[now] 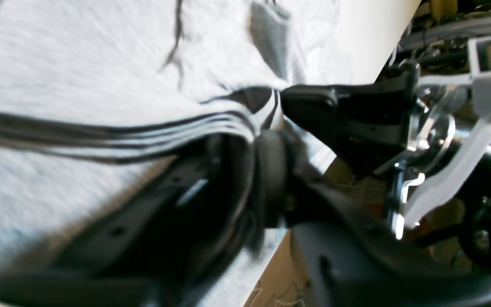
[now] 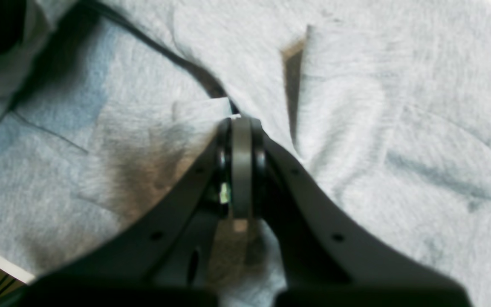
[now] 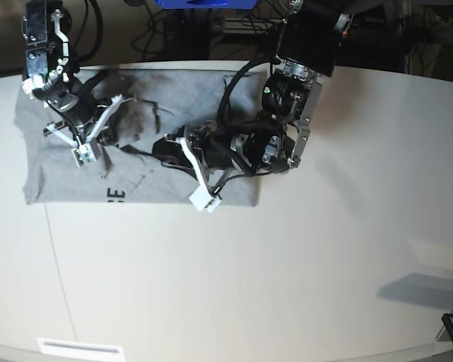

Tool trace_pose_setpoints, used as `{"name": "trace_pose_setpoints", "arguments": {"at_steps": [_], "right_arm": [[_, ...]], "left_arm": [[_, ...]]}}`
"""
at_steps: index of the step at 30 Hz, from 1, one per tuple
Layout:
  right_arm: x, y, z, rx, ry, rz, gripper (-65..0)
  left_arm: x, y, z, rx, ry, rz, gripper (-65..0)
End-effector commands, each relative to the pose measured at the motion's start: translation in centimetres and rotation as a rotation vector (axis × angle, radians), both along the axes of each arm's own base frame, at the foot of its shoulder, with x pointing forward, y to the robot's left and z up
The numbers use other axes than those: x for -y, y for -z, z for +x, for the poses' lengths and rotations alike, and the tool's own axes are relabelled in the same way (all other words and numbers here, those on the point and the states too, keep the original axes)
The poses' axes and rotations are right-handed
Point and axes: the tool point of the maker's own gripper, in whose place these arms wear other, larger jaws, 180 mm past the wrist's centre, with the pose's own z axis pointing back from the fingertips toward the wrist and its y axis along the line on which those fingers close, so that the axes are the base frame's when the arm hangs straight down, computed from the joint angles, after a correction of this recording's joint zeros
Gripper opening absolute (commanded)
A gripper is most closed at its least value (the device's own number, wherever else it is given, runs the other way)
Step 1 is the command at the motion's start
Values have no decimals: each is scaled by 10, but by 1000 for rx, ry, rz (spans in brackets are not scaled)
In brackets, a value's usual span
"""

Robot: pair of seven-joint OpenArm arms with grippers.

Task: Fold the T-shirt properly
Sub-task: 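Fold the grasped shirt end over toward the right gripper with the left gripper, then open the left gripper and withdraw it from the folded shirt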

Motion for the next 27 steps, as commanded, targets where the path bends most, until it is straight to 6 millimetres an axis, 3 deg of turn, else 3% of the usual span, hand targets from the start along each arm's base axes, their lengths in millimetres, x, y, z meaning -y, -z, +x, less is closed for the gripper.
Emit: {"name": "trace_pose_setpoints", "arguments": {"at_steps": [1,4,7,11,16,21,24,27], "right_arm": [[2,-9,7,40,-1,0,-650],[2,-9,7,40,-1,0,-650],[2,-9,6,38,-3,0,-650],[1,-8,5,34,-4,1,-650],[0,-7,4,31,-7,1,-650],[-1,-7,4,32,-8,2,-650],[0,-8,4,36,-9,2,-650],[-1,-15,6,55,-18,-2,-650]], "left_arm": [[5,-15,7,35,1,-39,-442],[6,-16,7,37,2,-40,-370],[5,-20,9,78,21,-54,-341],[11,-32,13,190,94,-85,-338],[26,-63,21,372,171,-171,-339],[32,-82,17,529,289,-208,-346],[23,-77,21,537,291,-166,-348],[-8,-64,29,549,265,-34,-349]]}}
